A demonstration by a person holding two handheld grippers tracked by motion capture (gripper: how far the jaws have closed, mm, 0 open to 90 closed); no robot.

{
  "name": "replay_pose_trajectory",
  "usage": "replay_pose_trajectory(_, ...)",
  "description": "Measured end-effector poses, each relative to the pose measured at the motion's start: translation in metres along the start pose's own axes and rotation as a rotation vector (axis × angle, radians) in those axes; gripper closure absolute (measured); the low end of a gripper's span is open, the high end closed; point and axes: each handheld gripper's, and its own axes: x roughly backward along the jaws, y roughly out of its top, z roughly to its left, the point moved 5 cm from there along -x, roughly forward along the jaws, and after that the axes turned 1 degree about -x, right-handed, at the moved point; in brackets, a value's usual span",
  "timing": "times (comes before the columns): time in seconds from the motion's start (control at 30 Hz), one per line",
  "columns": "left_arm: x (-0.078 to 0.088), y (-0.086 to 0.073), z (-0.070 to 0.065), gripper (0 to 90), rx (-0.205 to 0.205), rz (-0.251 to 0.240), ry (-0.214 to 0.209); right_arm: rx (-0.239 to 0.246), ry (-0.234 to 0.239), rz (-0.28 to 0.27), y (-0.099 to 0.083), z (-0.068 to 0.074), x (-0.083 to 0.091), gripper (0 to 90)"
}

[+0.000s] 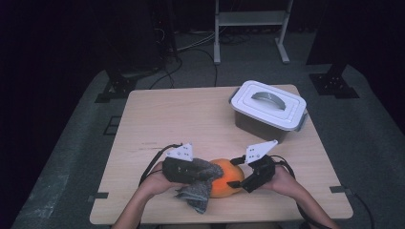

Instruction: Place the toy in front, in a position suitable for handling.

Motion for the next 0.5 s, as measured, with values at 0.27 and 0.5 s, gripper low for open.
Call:
replay_pose_trajectory(0.27,0.009,-0.014,0.004,75.7,0.030,-0.010,0.021,-0.008,0.004,0.002,-0.009,0.003,-0.003,26.0)
replay_pose_trajectory(0.5,0.015,-0.027,0.008,75.5,0.063,0.002,0.046,-0.011,-0.011,0.000,-0.013,0.009,-0.002,26.6)
